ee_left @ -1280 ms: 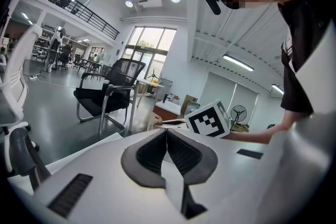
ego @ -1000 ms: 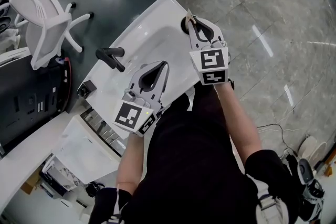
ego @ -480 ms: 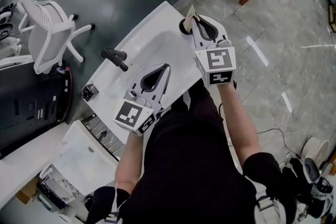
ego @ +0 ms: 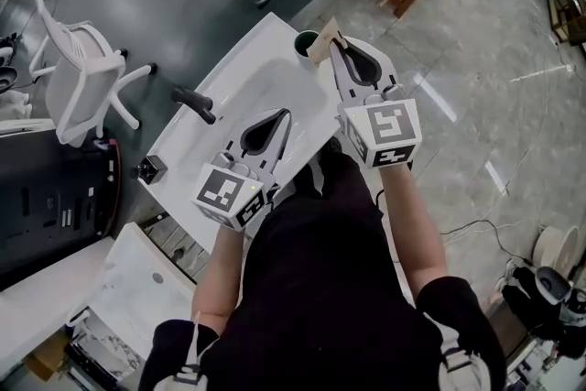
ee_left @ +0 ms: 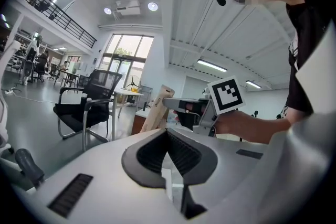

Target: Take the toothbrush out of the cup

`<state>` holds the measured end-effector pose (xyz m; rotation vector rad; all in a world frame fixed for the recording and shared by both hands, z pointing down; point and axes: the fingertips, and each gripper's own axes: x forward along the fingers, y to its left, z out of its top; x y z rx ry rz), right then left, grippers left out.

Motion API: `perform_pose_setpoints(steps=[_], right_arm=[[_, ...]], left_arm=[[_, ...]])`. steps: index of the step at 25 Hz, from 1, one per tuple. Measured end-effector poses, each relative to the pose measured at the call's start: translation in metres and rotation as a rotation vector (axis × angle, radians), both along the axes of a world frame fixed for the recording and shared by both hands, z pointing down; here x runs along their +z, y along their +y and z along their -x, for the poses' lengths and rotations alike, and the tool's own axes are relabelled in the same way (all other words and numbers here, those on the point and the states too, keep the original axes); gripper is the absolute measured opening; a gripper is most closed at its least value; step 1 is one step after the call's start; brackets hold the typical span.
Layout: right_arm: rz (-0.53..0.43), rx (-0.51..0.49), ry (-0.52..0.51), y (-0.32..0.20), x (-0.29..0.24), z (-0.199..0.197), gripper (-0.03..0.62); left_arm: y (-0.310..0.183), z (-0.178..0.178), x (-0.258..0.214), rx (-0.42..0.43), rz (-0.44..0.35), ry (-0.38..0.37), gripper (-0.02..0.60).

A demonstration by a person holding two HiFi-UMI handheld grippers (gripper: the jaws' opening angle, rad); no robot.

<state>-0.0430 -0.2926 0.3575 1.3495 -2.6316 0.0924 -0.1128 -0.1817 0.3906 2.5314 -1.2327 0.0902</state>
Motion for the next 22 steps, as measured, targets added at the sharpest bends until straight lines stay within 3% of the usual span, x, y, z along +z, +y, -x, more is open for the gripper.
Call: perform_pose_setpoints(steps=[9, 17, 22], right_arm=[[0.038, -0.016, -0.064, 0.046, -0.003, -0.034, 0.044], [0.089, -0.077, -0.110, 0.075, 0.005, -0.073, 0.043], [0.110, -0.168, -0.158, 0.098, 0.000, -0.093, 0.038]], left_arm=[[0.009, -0.031, -0.007, 0.062, -0.010, -0.019, 0.014], [0.019, -0.055, -0.013, 0.001, -0.017, -0.022, 0.014], [0.036, -0.075, -0.018, -0.056, -0.019, -0.034, 0.014]])
